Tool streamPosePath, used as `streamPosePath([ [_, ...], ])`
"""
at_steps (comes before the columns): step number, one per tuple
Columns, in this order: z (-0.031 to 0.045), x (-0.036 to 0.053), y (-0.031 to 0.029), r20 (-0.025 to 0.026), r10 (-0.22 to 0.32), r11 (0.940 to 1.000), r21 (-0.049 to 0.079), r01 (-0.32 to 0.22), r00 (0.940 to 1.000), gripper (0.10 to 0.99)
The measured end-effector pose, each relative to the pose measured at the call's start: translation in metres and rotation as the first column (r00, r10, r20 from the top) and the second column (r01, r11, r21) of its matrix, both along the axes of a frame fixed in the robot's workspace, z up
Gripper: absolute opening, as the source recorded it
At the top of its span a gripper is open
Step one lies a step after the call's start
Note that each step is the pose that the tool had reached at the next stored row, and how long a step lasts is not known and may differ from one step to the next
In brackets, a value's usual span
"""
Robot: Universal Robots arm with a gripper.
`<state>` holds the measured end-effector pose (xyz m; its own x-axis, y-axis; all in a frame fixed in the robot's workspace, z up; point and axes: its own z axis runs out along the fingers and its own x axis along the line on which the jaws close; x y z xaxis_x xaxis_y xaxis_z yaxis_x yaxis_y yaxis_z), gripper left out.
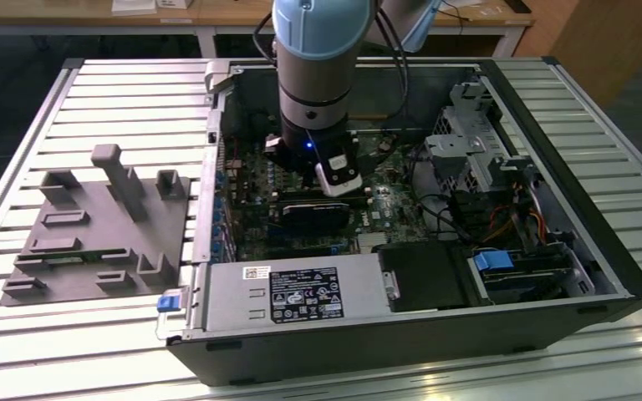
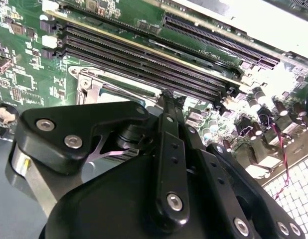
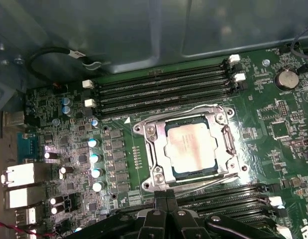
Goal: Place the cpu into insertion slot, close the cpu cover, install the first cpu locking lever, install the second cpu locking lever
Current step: 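Install the second cpu locking lever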
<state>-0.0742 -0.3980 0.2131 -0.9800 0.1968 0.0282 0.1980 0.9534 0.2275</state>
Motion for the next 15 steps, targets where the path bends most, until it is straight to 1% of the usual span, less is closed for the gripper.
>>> streamPosePath([
  [4,-0.0019,-0.002,-0.0001,0.0005,0.0,1.0,0.01,0.0,1.0,0.102],
  [15,-0.0073,-0.0046,-0.0007,0.0011,0.0,0.9997,0.024,0.0,1.0,0.102],
])
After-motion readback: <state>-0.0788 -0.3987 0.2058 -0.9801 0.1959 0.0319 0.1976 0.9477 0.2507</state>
